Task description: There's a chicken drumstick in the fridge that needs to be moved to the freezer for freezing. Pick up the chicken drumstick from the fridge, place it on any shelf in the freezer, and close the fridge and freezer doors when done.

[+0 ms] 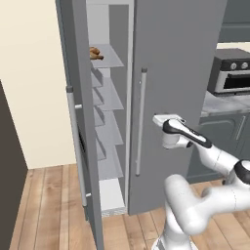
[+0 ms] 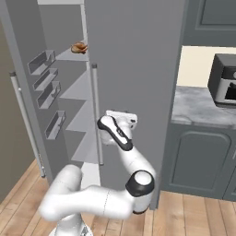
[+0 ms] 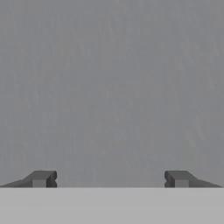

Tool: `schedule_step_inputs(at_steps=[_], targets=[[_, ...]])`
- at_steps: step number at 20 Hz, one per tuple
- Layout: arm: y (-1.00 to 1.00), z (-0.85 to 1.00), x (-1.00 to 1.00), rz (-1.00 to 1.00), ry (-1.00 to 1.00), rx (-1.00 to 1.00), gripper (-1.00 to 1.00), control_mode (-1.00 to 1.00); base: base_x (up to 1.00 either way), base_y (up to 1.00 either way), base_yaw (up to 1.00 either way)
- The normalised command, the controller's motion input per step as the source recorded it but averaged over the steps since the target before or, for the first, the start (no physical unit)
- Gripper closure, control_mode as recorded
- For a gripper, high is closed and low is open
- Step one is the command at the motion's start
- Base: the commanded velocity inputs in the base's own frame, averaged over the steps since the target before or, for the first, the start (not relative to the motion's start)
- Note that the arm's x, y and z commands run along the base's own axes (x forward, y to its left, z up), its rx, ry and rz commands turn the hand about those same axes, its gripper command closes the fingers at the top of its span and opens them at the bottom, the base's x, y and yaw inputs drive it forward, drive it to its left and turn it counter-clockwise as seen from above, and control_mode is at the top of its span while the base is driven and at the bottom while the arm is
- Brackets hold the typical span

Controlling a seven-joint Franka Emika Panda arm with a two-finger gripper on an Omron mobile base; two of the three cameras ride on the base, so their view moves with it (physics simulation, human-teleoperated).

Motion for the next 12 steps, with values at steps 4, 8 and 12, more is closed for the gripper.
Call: schedule_step_inputs(at_steps=[4,8,12], targets=[[-0.01,0.01,0.61,0.00,0.01,0.00,-1.00,-1.00,0.00,0.00,0.00],[0.00,0.01,0.68,0.00,0.05,0.00,-1.00,-1.00,0.00,0.00,0.00],[-0.04,0.07,0.54,0.00,0.05,0.00,-1.00,-1.00,0.00,0.00,0.00]])
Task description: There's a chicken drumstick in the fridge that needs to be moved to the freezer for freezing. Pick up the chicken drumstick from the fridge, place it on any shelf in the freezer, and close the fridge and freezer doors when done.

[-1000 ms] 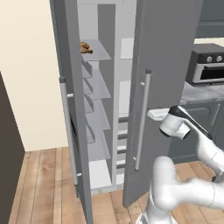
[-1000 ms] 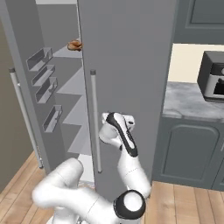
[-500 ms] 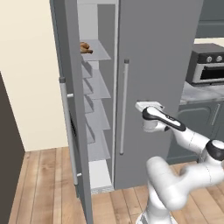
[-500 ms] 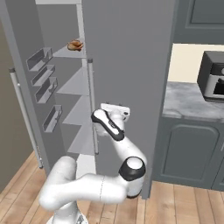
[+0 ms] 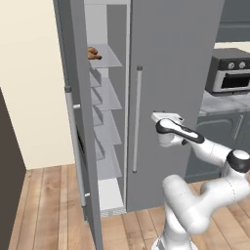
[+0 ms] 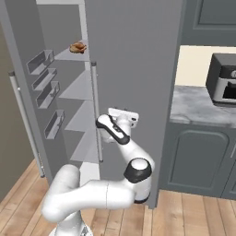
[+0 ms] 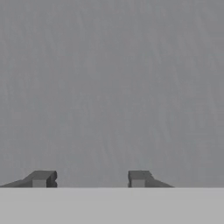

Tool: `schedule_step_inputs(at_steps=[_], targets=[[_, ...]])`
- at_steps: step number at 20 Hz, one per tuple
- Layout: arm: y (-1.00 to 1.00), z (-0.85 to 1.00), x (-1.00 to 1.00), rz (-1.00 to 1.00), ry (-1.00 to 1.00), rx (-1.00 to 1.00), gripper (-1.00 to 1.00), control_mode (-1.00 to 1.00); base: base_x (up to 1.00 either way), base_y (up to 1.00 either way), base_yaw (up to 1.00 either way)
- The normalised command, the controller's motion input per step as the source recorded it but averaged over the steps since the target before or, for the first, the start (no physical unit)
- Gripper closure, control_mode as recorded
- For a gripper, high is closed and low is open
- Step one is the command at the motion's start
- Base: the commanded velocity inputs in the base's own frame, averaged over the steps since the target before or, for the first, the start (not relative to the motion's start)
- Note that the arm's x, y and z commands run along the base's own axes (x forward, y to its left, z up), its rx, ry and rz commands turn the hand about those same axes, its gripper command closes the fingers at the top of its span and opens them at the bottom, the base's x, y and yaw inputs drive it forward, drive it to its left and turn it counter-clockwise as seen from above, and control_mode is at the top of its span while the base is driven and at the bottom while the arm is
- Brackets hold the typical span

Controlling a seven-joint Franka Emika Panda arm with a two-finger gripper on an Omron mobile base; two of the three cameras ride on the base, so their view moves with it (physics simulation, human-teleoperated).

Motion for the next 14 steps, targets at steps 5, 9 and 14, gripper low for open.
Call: schedule_step_inputs(at_steps=[5,9,14], targets=[[-0.20,0.73,-0.42,-0.01,-0.03,0.00,-1.00,-1.00,0.00,0.00,0.00],[-0.34,0.86,-0.48,-0.13,-0.07,0.00,-1.00,-1.00,0.00,0.00,0.00],[-0.20,0.97,-0.31,-0.26,0.00,-0.01,-1.00,-1.00,0.00,0.00,0.00]])
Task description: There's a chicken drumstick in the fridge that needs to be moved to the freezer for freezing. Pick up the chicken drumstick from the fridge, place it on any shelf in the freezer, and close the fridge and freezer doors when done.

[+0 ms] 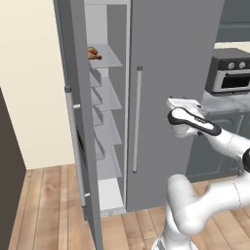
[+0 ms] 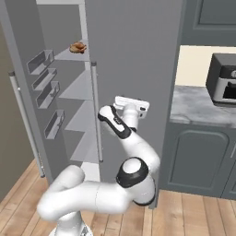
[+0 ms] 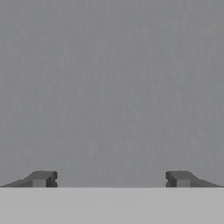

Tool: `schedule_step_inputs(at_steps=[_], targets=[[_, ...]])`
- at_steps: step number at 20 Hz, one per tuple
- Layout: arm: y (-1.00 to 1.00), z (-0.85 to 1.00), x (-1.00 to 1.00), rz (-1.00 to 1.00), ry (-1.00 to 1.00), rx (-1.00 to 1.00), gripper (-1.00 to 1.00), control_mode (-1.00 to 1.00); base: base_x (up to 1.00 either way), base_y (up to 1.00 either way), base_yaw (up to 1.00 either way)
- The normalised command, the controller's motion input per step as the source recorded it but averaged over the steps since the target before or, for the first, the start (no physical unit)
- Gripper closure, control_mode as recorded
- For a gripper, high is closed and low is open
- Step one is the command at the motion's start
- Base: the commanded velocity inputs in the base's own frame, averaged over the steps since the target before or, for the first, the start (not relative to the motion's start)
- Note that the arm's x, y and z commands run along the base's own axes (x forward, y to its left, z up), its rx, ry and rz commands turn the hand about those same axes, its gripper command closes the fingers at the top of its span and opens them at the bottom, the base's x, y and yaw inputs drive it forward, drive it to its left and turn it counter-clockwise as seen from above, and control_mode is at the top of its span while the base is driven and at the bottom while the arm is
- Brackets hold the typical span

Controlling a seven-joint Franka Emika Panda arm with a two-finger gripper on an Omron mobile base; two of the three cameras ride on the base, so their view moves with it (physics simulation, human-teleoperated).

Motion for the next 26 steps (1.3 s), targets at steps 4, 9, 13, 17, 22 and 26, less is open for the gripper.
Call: schedule_step_inputs(at_steps=[4,9,13,17,22,26], targets=[[-0.39,1.00,-0.47,-0.36,0.02,-0.01,-1.00,-1.00,0.00,0.00,0.00],[-0.43,1.00,-0.84,-0.27,0.07,0.00,-1.00,-1.00,0.00,0.00,0.00],[-0.24,1.00,-1.00,-0.22,0.01,0.00,-1.00,-1.00,0.00,0.00,0.00],[-0.29,0.98,-1.00,-0.08,0.00,0.00,-1.00,-1.00,0.00,0.00,0.00],[-0.15,0.89,-0.99,0.00,0.03,0.00,-1.00,-1.00,0.00,0.00,0.00],[-0.07,0.15,-1.00,0.00,0.24,-0.02,-1.00,-1.00,0.00,0.00,0.00]])
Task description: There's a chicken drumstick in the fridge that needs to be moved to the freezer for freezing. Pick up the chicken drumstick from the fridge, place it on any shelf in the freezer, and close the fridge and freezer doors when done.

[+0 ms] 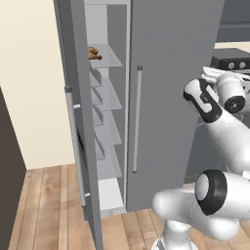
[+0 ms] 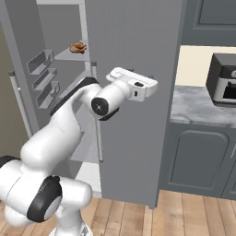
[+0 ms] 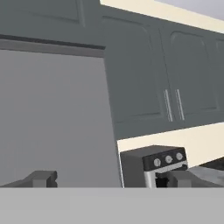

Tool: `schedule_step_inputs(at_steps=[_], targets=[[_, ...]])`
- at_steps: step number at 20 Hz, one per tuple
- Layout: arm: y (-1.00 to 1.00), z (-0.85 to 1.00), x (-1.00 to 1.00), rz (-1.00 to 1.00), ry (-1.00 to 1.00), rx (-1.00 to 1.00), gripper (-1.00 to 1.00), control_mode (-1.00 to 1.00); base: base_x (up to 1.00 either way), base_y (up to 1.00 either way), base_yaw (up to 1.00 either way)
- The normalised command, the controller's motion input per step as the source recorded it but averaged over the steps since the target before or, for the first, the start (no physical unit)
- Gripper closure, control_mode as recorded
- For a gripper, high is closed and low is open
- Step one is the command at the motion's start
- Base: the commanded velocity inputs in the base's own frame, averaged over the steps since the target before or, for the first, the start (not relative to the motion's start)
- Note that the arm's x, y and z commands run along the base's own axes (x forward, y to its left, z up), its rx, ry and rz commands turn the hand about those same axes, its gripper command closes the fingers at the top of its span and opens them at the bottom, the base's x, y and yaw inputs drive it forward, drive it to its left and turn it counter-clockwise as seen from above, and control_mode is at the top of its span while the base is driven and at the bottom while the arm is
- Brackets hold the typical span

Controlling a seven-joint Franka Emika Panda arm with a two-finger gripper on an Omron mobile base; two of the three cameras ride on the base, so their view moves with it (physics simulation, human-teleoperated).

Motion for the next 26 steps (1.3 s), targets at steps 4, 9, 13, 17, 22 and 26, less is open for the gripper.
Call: schedule_step_inputs(at_steps=[4,9,13,17,22,26], targets=[[0.00,0.06,-1.00,0.06,0.39,-0.02,-1.00,-1.00,0.00,0.00,0.00],[0.03,0.37,-1.00,0.12,0.28,0.00,-1.00,-1.00,0.00,0.00,0.00],[0.69,-0.18,-1.00,0.10,0.06,0.03,-1.00,-1.00,0.00,0.00,0.00],[1.00,-0.91,-1.00,0.00,-0.05,0.08,-1.00,-1.00,0.00,0.00,0.00],[1.00,-0.44,-1.00,0.00,-0.01,0.13,-1.00,-1.00,0.00,0.00,0.00],[1.00,0.00,-0.91,0.00,0.00,0.15,-1.00,-1.00,0.00,0.00,0.00]])
